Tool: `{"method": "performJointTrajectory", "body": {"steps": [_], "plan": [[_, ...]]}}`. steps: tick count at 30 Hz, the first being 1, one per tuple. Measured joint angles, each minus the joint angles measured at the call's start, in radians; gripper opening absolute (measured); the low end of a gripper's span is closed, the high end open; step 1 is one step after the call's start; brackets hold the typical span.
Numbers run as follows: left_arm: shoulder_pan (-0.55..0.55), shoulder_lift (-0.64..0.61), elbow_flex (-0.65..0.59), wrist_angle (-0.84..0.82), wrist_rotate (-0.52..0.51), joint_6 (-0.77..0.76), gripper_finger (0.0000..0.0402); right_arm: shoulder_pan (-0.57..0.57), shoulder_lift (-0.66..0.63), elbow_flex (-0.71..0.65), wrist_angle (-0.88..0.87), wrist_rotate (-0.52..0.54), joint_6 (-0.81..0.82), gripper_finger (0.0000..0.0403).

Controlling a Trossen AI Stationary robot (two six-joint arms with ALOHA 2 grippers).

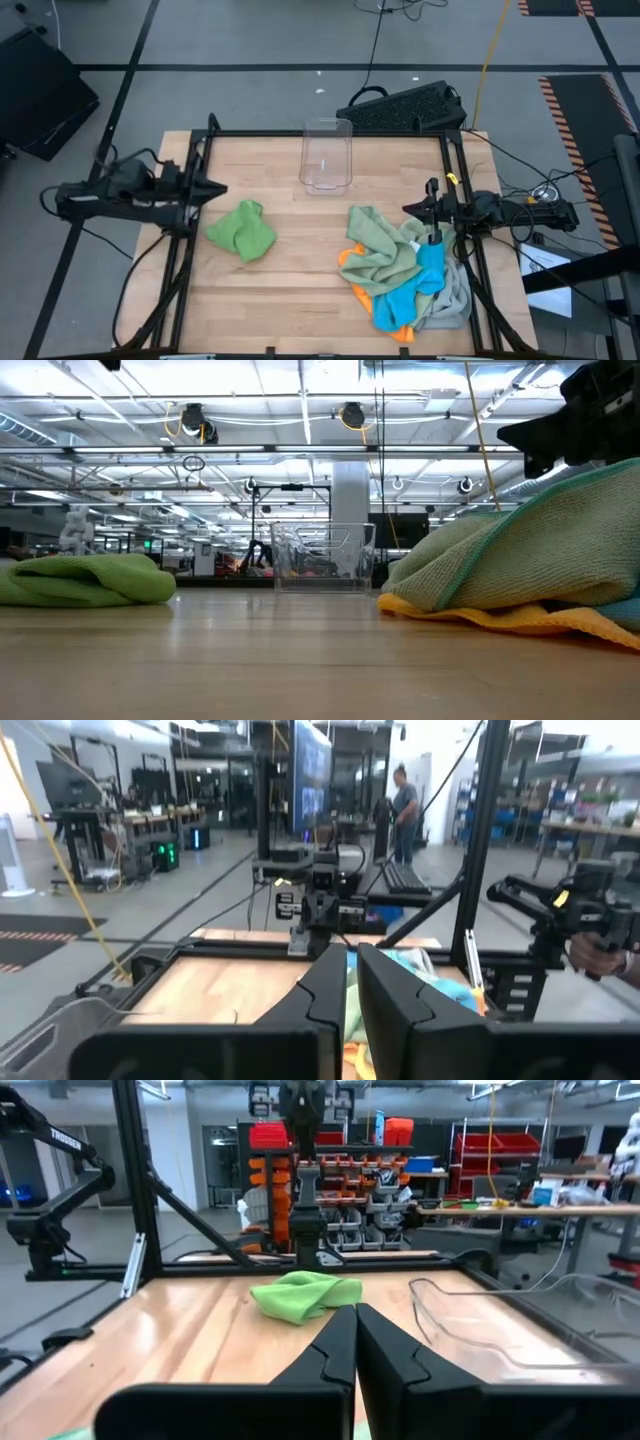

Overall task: Fold microfiber towels
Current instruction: Fold the left light green towel

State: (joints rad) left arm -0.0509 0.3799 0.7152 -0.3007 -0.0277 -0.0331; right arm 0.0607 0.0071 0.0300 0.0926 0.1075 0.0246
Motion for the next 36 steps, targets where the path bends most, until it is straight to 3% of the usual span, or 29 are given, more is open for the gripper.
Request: {"method": "performJointTrajectory", "body": {"steps": [9,16,24,36], "plan": [[0.000,0.215,0.252,-0.160,0.000,0.004,0.0030,0.000,0.000,0.000,-0.001,0.028,0.099,0.0000],[0.000,0.353,0.349,-0.252,0.001,0.004,0.0030,0.000,0.023,0.046,-0.050,0.035,0.165,0.0000],[-0.004,0.447,0.355,-0.244,0.000,0.037,0.0030,0.000,0.159,0.236,-0.167,0.075,0.211,0.0000],[-0.029,0.554,0.355,-0.240,-0.078,0.060,0.0031,0.000,0.488,0.692,-0.422,0.075,0.170,0.0000]]}}
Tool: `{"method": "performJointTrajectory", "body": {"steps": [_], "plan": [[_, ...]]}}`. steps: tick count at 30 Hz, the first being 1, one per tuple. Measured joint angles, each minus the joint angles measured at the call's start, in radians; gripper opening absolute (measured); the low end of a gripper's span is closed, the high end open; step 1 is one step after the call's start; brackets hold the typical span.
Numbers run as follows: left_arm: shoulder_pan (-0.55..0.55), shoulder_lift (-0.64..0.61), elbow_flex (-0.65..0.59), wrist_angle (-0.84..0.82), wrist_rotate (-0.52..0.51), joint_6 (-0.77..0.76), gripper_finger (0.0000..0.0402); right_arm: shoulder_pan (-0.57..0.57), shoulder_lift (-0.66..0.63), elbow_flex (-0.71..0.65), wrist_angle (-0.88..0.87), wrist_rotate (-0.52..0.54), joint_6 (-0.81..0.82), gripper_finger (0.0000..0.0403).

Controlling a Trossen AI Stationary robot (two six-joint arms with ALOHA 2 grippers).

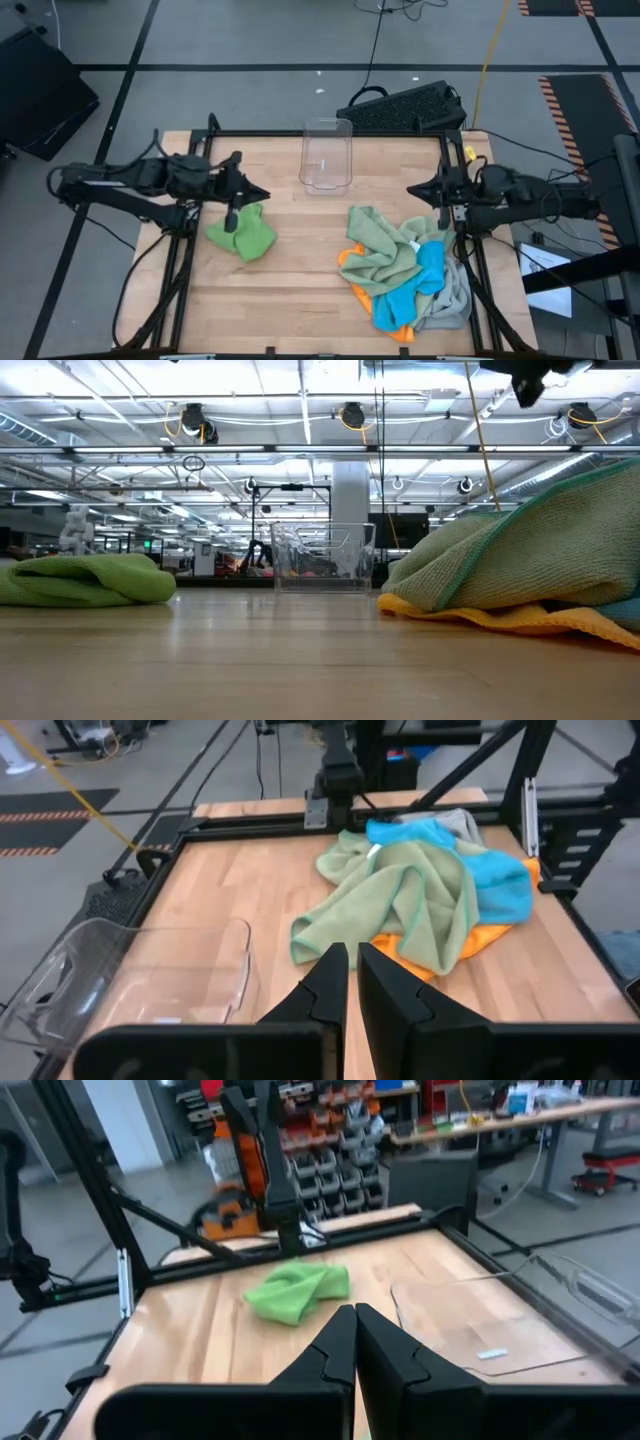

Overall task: Fold microfiber towels
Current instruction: Fold the left light green towel

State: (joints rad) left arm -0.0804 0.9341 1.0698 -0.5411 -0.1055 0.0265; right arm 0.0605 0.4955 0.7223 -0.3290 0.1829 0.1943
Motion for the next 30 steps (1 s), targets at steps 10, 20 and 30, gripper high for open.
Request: {"method": "performJointTrajectory", "body": {"steps": [10,20,30], "plan": [[0.000,0.075,0.000,0.059,-0.001,0.034,0.0031,0.000,0.266,0.355,-0.249,-0.001,0.006,0.0000],[-0.025,0.271,0.000,0.179,-0.048,0.139,0.0043,0.004,0.392,0.376,-0.257,-0.026,0.000,0.0000],[-0.065,0.577,0.000,0.390,-0.158,0.252,0.0166,0.103,0.458,0.292,-0.115,0.068,0.003,0.0000]]}}
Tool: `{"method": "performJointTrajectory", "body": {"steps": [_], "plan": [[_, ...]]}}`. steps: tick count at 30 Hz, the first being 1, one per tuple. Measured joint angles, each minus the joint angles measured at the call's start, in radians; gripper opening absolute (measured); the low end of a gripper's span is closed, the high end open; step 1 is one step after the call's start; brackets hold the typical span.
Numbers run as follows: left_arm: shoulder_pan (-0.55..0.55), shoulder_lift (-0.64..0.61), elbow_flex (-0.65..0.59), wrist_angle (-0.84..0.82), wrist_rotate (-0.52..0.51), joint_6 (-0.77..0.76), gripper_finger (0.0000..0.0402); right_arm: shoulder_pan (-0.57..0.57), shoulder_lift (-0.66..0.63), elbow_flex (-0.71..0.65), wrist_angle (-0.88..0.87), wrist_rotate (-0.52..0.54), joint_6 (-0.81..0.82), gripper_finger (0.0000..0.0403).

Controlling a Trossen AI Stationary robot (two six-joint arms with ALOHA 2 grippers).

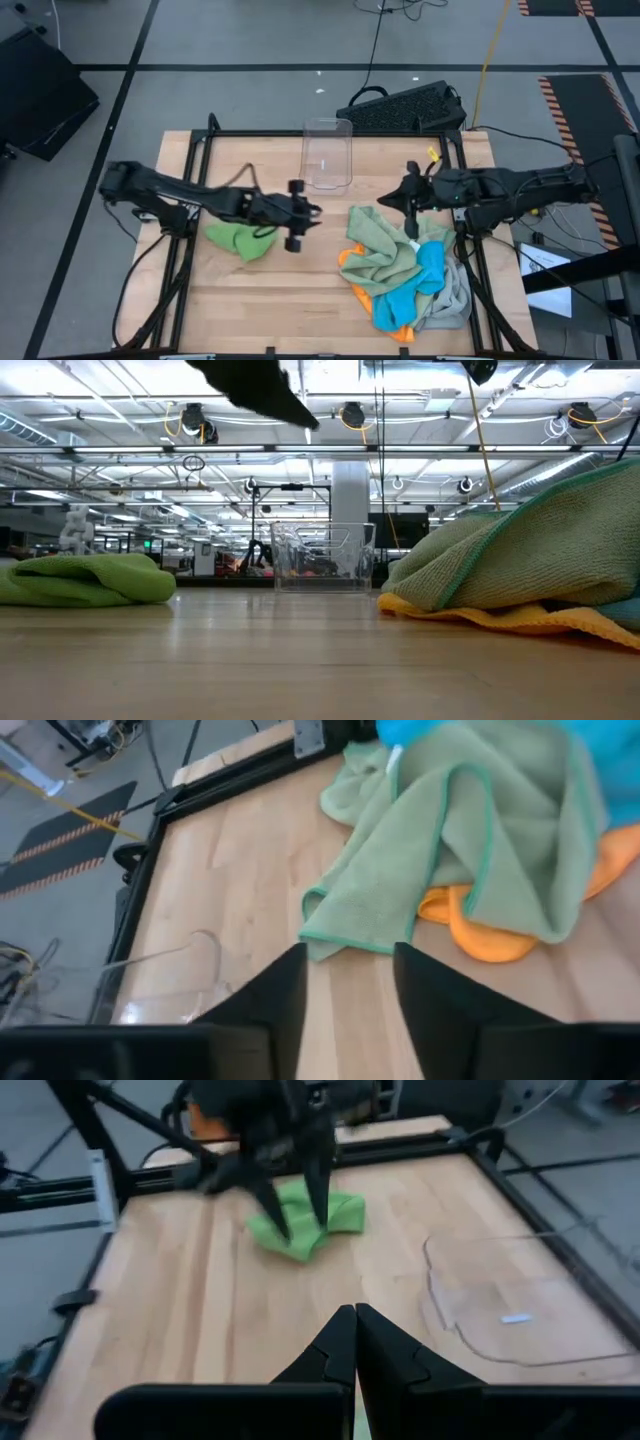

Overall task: Fold microfiber towels
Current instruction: Fold the left light green towel

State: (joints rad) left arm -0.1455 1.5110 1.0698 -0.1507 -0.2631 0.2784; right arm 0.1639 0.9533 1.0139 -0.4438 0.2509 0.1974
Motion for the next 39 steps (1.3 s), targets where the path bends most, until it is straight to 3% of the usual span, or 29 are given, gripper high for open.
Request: {"method": "performJointTrajectory", "body": {"steps": [8,16,24,32,39], "plan": [[0.000,0.227,0.000,0.182,0.000,0.087,0.0204,0.117,0.012,-0.150,0.227,0.196,-0.011,0.0011],[0.000,0.376,0.000,0.339,0.001,0.177,0.0188,0.168,0.012,-0.286,0.378,0.231,0.005,0.0058],[0.001,0.492,0.063,0.338,0.048,0.174,0.0167,0.213,0.012,-0.381,0.422,0.327,0.052,0.0070],[0.009,0.583,0.193,0.210,0.019,0.191,0.0166,0.259,0.012,-0.495,0.574,0.329,0.053,0.0071],[0.042,0.583,0.192,0.178,0.036,0.230,0.0160,0.294,0.012,-0.576,0.697,0.329,0.067,0.0071]]}}
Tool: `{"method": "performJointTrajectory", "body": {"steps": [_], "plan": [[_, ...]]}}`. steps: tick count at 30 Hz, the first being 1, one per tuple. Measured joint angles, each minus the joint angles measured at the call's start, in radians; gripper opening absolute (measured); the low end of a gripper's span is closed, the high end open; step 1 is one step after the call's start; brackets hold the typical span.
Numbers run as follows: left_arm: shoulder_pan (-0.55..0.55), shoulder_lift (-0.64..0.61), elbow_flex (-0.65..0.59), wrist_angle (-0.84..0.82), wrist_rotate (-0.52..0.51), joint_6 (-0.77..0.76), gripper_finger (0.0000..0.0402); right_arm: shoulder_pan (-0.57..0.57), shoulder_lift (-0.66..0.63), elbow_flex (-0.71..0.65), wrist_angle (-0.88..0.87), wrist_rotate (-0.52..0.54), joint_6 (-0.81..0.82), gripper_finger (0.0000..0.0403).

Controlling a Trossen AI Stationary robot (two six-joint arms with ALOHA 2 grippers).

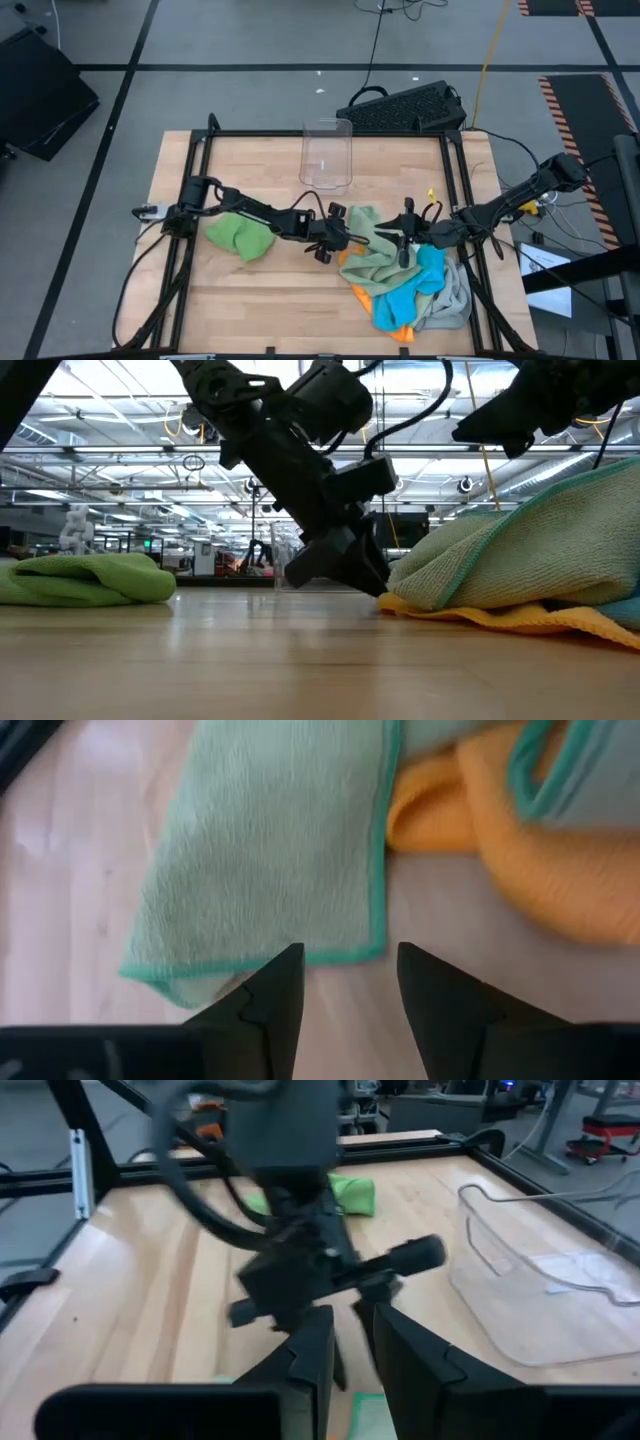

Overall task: Fold microfiber towels
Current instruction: Fold the left light green towel

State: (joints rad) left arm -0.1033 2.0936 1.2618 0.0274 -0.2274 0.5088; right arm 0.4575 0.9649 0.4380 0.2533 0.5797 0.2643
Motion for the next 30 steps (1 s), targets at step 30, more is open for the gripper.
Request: {"method": "performJointTrajectory", "body": {"steps": [30], "plan": [[-0.024,0.004,0.076,-0.099,-0.132,0.138,0.0002,0.035,0.062,-0.021,0.088,0.054,0.096,0.0071]]}}
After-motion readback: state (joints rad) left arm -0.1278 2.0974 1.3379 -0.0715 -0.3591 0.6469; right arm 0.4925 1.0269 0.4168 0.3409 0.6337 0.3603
